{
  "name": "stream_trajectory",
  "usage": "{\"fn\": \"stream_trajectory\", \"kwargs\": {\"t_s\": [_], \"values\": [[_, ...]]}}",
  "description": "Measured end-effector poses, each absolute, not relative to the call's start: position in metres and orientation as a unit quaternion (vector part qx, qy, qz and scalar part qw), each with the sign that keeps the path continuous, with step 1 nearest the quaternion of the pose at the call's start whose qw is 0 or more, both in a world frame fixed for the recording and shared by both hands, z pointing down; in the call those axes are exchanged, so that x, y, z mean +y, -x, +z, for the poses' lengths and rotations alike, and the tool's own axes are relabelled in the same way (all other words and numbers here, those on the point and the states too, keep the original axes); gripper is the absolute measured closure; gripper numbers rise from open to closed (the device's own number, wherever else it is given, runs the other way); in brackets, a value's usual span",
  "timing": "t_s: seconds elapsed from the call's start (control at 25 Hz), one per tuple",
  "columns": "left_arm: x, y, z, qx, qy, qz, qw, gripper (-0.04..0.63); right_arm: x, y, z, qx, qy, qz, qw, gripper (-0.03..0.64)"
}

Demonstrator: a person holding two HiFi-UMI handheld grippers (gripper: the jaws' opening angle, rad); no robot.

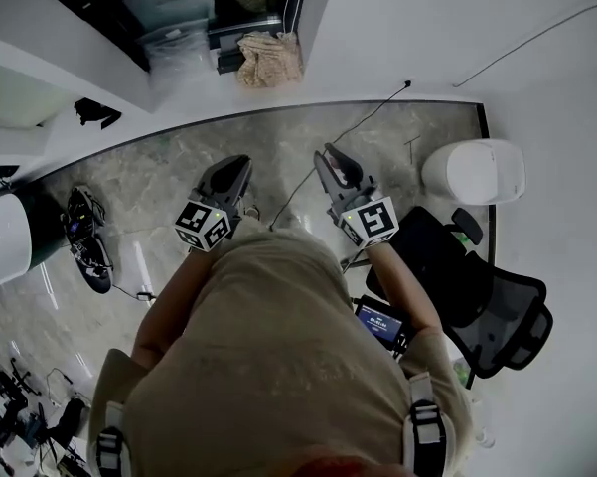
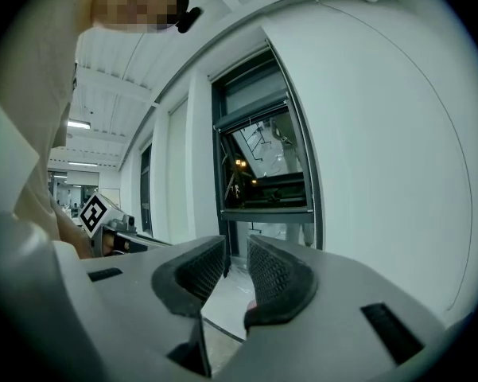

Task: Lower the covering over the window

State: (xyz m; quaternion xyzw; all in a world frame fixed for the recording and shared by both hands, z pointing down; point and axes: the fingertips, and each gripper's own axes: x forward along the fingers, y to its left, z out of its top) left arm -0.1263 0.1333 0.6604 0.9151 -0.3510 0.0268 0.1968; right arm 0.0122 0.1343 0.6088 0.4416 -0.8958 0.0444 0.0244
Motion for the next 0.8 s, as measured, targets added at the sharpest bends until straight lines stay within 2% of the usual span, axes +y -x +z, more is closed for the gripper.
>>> {"fn": "stream_trajectory", "kwargs": {"t_s": [0.52,0.8], "values": [[0.271,0.097,0.683,-0.399,-0.891,0.016,0.215,0.569,0.26,-0.044,0.625,-0.91,-0.41,0.052,0.027,0.525],[0.315,0.117,0.68,-0.441,-0.868,-0.017,0.229,0.569,0.294,-0.034,0.623,-0.923,-0.383,0.042,0.025,0.525]]}}
